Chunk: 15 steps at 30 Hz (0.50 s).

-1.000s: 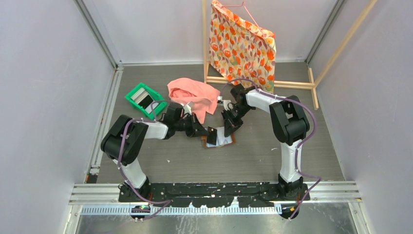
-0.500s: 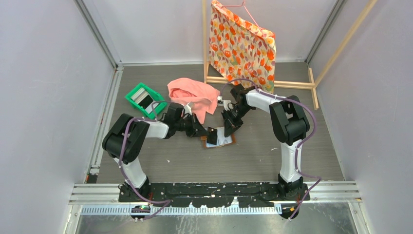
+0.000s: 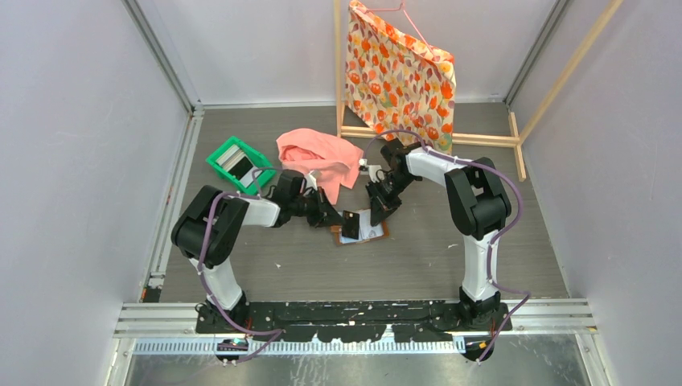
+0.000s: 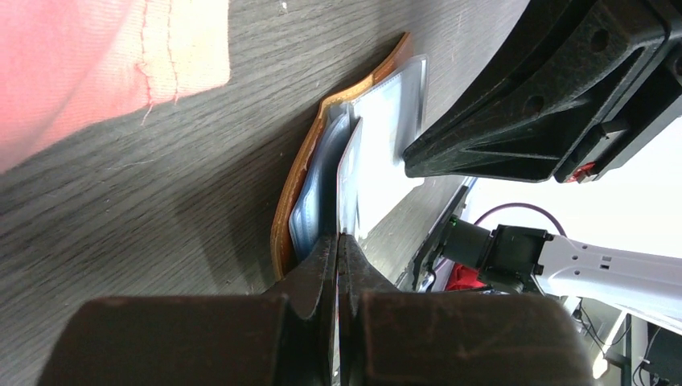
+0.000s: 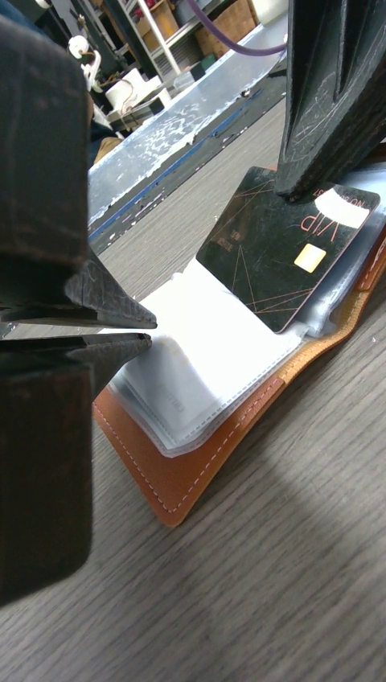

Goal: Put the credit cards into the card holder
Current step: Insert the credit card into the card holder.

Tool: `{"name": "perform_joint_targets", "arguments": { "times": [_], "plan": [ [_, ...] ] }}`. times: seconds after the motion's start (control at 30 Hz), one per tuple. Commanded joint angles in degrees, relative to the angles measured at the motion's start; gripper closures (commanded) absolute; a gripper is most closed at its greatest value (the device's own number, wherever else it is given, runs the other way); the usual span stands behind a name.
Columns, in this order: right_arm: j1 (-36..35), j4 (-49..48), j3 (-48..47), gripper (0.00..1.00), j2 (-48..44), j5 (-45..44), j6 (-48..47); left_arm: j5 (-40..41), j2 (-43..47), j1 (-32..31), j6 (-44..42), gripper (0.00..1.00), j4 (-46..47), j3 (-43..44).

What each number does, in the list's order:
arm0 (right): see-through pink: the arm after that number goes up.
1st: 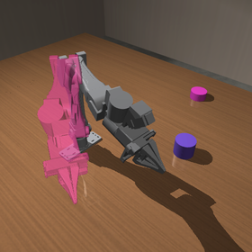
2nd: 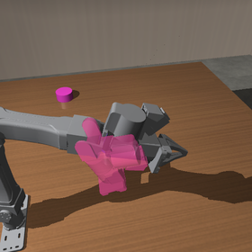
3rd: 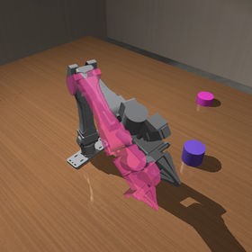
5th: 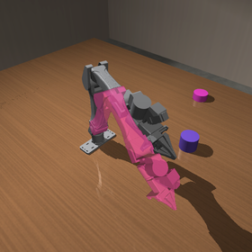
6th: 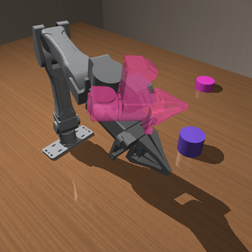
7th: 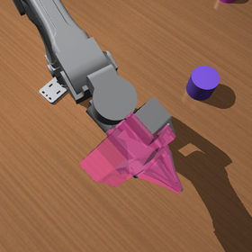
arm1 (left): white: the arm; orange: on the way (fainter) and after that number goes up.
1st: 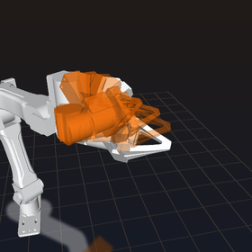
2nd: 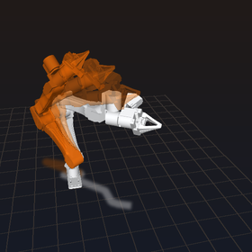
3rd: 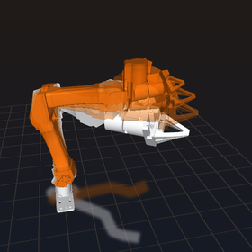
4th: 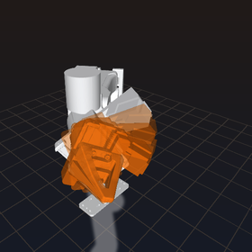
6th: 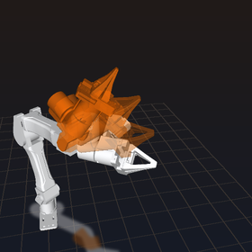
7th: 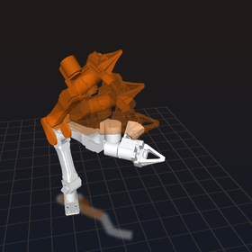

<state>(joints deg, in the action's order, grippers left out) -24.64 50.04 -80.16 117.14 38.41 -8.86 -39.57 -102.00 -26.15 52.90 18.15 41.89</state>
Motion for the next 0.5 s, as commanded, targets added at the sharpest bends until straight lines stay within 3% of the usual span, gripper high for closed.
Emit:
{"name": "perform_joint_targets", "arguments": {
  "times": [0.0,0.47],
  "plan": [
    [-0.24,0.81,-2.02,0.89,-0.33,0.58,-0.1,-0.06,-0.02,-0.33,0.59,1.0,-2.33,0.85],
    [-0.19,0.76,-1.93,0.89,-0.42,0.73,-0.1,-0.93,-2.66,-0.82,4.11,1.0,-0.32,1.0]
  ]
}}
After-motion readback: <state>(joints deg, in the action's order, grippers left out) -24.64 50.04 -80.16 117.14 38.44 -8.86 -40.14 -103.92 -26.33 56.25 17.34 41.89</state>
